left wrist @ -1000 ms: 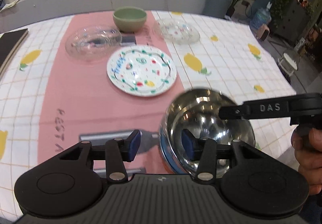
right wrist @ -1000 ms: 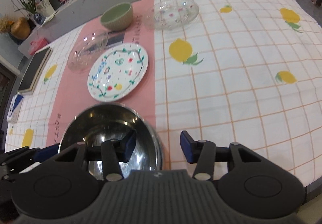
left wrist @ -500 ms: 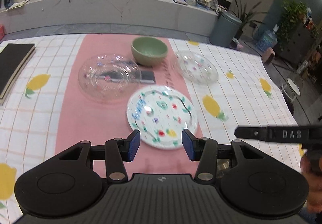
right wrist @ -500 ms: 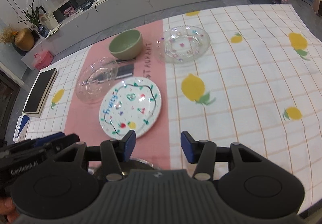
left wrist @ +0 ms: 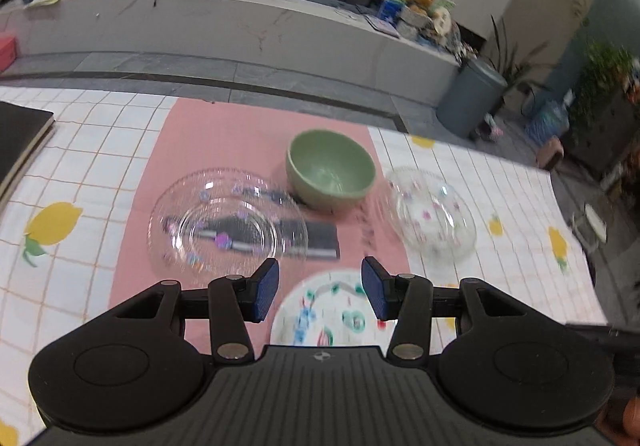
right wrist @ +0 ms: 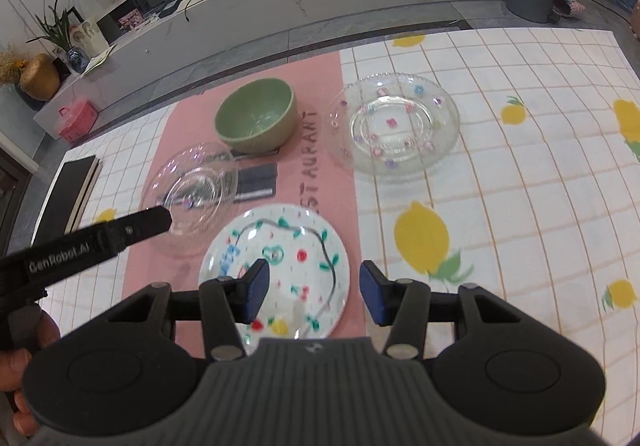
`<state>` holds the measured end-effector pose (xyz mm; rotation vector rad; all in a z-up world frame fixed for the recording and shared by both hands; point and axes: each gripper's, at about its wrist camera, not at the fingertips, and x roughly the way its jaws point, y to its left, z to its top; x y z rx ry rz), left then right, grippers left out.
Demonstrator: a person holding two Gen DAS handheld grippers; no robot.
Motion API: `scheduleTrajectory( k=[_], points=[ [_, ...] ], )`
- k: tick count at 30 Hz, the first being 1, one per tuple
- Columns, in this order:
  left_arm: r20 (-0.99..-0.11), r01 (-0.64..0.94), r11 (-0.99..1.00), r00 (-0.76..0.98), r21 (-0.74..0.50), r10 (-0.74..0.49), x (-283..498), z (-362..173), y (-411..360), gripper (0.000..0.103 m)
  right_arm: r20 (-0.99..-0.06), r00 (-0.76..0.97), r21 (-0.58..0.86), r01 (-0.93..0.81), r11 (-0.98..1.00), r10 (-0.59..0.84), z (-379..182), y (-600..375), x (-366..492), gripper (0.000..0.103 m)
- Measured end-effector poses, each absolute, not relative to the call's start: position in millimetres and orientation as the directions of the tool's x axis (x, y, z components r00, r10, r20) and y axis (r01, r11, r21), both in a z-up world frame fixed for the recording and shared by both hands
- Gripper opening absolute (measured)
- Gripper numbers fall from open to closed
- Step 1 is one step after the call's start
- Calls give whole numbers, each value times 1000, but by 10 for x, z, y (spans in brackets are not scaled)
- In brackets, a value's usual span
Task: Organize plates and bowls
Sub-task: 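Move both grippers toward the rim of the pale green bowl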
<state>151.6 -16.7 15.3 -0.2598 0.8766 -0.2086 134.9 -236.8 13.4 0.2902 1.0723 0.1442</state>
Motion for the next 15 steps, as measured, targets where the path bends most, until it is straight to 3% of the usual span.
scheduleTrajectory(
  k=[15],
  points=[
    [-731,-66,920,631,-386,-262,2230,-162,-72,54,-840,474,335,75,939,262,-20,-2250,2342,50]
  ],
)
